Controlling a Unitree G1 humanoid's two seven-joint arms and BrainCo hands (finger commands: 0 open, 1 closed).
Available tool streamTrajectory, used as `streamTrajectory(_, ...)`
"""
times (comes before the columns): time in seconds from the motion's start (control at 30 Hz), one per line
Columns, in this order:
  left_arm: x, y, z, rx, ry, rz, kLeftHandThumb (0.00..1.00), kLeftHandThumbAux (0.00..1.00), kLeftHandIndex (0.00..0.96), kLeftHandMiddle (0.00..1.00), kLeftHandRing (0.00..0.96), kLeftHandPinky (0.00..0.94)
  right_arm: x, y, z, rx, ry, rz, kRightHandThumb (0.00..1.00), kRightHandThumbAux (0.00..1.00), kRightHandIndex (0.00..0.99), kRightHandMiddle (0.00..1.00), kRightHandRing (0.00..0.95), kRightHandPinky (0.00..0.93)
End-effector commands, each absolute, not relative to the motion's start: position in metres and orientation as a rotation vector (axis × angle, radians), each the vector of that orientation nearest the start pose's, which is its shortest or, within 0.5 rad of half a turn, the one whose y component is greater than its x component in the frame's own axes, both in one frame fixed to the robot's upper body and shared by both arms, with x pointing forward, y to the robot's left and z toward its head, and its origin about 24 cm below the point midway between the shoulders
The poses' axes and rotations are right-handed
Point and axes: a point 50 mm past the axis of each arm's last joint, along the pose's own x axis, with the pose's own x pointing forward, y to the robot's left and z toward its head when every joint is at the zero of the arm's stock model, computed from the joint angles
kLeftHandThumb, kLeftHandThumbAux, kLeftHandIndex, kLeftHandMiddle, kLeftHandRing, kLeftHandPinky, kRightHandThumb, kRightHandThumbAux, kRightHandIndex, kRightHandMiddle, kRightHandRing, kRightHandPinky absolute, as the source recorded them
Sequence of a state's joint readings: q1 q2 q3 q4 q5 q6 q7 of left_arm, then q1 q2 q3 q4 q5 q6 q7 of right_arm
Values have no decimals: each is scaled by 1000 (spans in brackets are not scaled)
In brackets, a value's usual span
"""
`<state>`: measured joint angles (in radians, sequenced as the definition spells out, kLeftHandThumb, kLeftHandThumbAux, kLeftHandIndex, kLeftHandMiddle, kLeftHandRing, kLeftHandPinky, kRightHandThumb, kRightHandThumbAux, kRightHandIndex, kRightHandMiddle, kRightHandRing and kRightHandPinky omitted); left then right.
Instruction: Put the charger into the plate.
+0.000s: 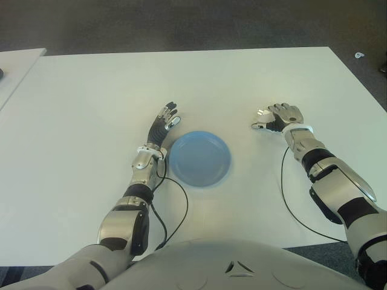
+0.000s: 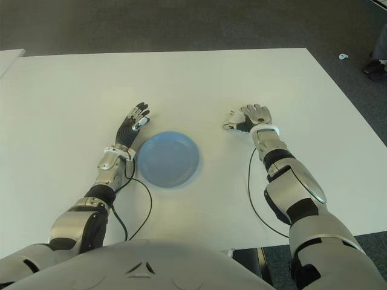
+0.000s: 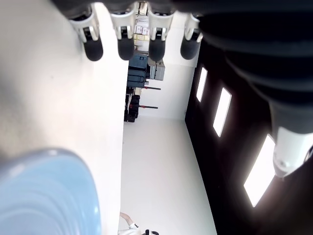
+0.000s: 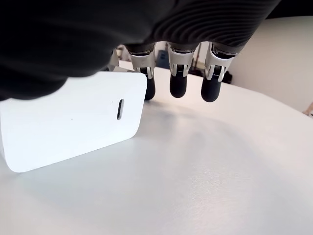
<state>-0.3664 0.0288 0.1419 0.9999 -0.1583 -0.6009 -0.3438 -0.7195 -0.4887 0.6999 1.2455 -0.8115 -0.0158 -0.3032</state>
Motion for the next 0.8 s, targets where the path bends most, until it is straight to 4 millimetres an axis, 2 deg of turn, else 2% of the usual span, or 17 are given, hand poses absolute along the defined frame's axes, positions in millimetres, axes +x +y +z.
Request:
streamTrajectory(0.03, 274, 152, -41, -154, 104, -204, 31, 536, 0, 66, 63, 83, 298, -249, -36, -1752, 305, 332, 440, 267, 46, 65, 87, 172)
streamTrajectory(0.07, 274, 152, -41, -154, 104, -204, 31, 536, 0, 66, 63, 82, 298, -249, -35, -1737, 281, 309, 456, 283, 62, 85, 110, 196)
streamTrajectory(0.13, 274, 152, -41, -153, 103, -205, 31, 537, 0, 65, 61, 77, 297, -250, -33, -1683, 228, 254, 532, 336, 149, 198, 232, 307)
streamTrajectory(0.17, 274, 152, -41, -153, 103, -205, 31, 537, 0, 64, 60, 76, 296, -250, -32, -1652, 201, 223, 597, 369, 240, 336, 362, 418)
streamTrajectory(0.2, 274, 152, -41, -153, 102, -206, 31, 537, 0, 64, 59, 76, 296, -251, -31, -1632, 184, 204, 639, 390, 299, 425, 447, 491)
streamTrajectory(0.23, 274, 152, -41, -153, 102, -206, 32, 537, 0, 64, 59, 76, 296, -250, -29, -1598, 156, 170, 654, 397, 320, 457, 477, 517)
streamTrajectory(0.27, 274, 152, -41, -152, 102, -207, 33, 536, 0, 64, 60, 78, 297, -249, -28, -1580, 140, 151, 704, 426, 398, 535, 560, 600)
streamTrajectory(0.3, 274, 152, -41, -152, 102, -207, 34, 536, 0, 65, 60, 79, 298, -248, -26, -1537, 120, 105, 722, 435, 427, 563, 590, 630)
streamTrajectory(0.33, 274, 152, -41, -151, 102, -208, 36, 536, 0, 65, 61, 82, 299, -246, -24, -1507, 106, 73, 768, 521, 416, 554, 649, 684)
streamTrajectory(0.4, 274, 151, -41, -151, 104, -208, 39, 535, 0, 66, 63, 85, 308, -236, -18, -1424, 90, 0, 817, 612, 406, 544, 726, 757)
streamTrajectory(0.57, 275, 151, -41, -151, 106, -206, 41, 533, 0, 67, 66, 90, 322, -228, -8, -1235, 158, -60, 846, 663, 400, 542, 813, 842)
streamTrajectory(0.8, 275, 150, -41, -149, 108, -207, 38, 531, 0, 64, 61, 75, 324, -231, -5, -1188, 184, -39, 853, 677, 398, 541, 852, 863)
